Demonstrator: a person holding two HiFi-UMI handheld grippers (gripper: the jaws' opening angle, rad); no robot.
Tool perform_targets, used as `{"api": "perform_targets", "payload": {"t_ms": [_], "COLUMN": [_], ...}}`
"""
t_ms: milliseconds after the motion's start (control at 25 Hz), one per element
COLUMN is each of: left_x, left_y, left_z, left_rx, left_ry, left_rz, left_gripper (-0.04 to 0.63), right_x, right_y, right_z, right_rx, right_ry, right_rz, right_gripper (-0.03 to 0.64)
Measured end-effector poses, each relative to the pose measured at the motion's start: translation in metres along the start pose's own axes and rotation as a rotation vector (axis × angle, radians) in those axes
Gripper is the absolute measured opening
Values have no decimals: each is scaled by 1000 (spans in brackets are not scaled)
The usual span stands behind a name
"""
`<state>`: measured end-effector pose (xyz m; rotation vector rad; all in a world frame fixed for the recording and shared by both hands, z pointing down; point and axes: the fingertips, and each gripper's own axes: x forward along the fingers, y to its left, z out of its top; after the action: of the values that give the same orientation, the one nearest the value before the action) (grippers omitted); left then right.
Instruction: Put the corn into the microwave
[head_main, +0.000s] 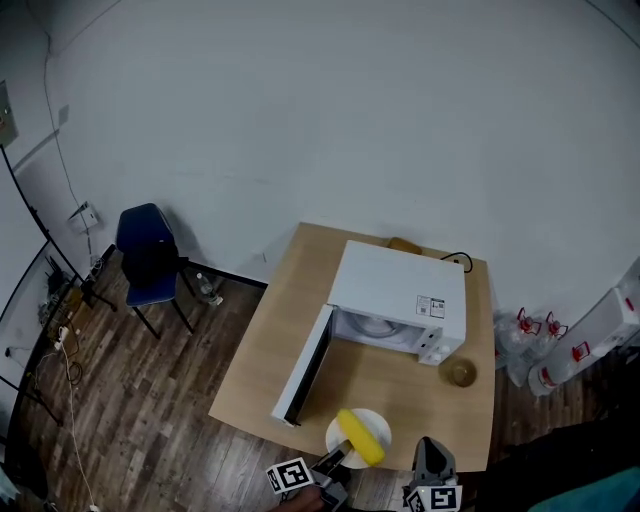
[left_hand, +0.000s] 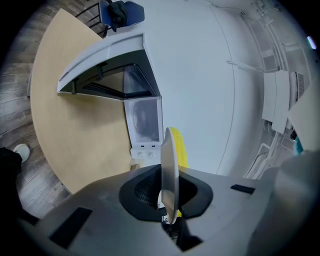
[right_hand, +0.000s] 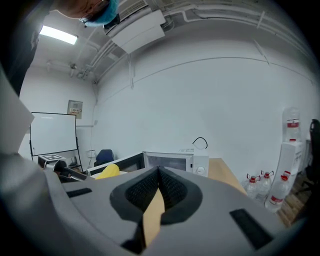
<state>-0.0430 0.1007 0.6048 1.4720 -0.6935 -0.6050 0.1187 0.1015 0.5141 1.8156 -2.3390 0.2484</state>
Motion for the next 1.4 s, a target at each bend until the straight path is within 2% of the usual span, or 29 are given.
{"api": "perform_targets", "payload": {"t_ms": [120, 320, 600, 720, 1040, 1320, 1400], "left_x": [19, 48, 81, 101, 157, 205, 218], "left_y": [3, 14, 26, 27, 51, 78, 79], "left_z": [12, 14, 35, 47, 84, 114, 124], "left_rx": [8, -22, -9, -8, -18, -25, -39], "left_ry": [17, 19, 1, -27, -129, -197, -216], "left_rz": [-5, 2, -5, -31, 0, -2, -29], "left_gripper": [20, 20, 20, 20, 20, 20, 20], "right_x": [16, 35, 67, 85, 141, 173, 180], "right_y": [-2, -9, -16, -20, -40, -51, -54], "right_z": [1, -3, -12, -20, -25, -34, -37], "right_rx": [3, 46, 19, 21, 24, 42, 51], "right_ry": [3, 32, 27, 42, 79, 94, 99], "right_rz": [-28, -58, -15, 6, 59, 57, 52], "right_gripper": [58, 58, 58, 58, 58, 58, 58]}}
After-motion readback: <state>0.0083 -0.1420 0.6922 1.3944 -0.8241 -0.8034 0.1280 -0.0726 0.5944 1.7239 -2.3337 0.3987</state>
